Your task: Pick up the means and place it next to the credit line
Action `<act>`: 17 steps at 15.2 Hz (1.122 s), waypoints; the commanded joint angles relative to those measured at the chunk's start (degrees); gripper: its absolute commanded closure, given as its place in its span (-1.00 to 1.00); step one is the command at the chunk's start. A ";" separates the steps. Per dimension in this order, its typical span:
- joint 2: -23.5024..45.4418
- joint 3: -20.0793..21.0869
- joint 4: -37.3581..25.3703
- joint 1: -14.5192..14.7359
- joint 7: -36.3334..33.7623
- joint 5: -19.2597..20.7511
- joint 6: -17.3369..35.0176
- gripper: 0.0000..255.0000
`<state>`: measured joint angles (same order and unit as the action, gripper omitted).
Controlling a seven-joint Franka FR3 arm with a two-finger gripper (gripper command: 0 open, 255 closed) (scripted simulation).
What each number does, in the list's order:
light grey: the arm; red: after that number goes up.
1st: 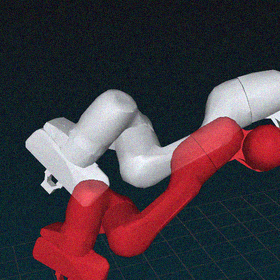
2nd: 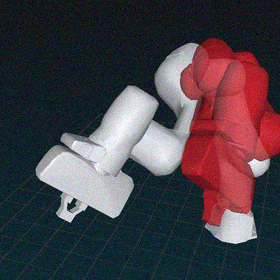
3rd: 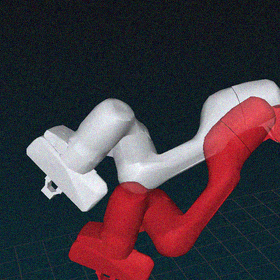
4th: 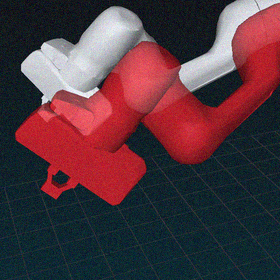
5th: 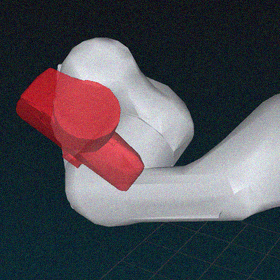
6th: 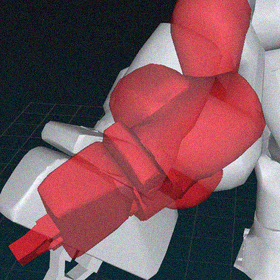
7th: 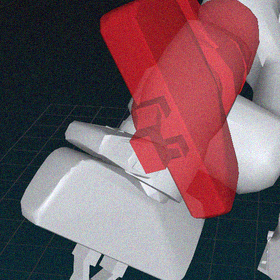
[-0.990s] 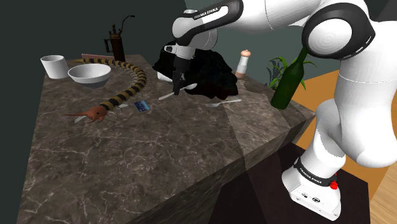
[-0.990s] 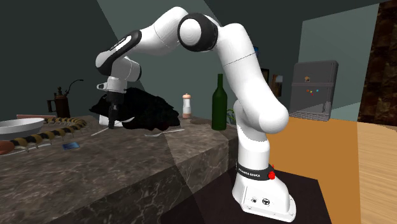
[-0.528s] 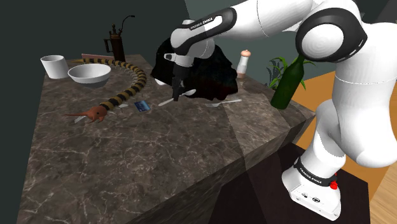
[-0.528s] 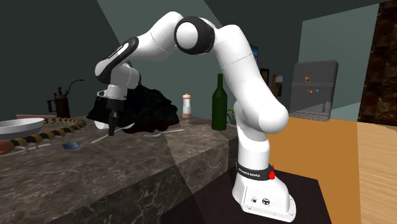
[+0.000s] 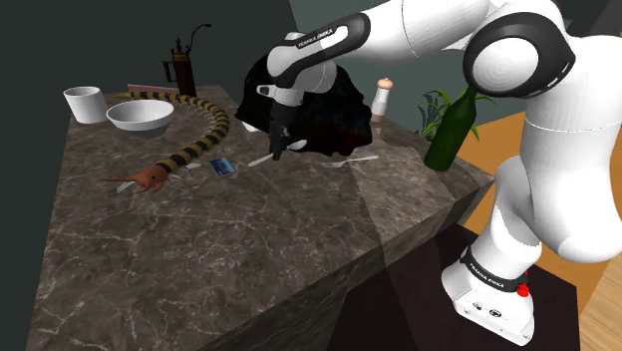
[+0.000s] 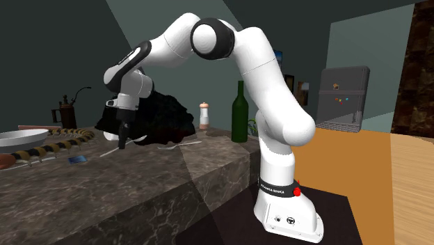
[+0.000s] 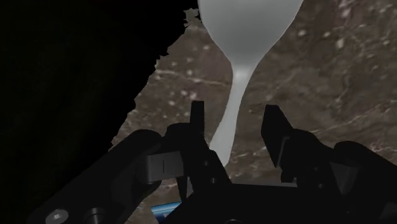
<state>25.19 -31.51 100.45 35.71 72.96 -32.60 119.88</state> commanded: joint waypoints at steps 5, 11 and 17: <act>0.45 -0.29 -0.06 -0.33 -0.17 0.13 -0.06 -1.00; -2.79 -1.91 -2.63 -0.48 -1.83 2.95 -5.32 -1.00; -2.78 -1.93 -2.64 -0.47 -1.82 2.94 -5.33 -1.00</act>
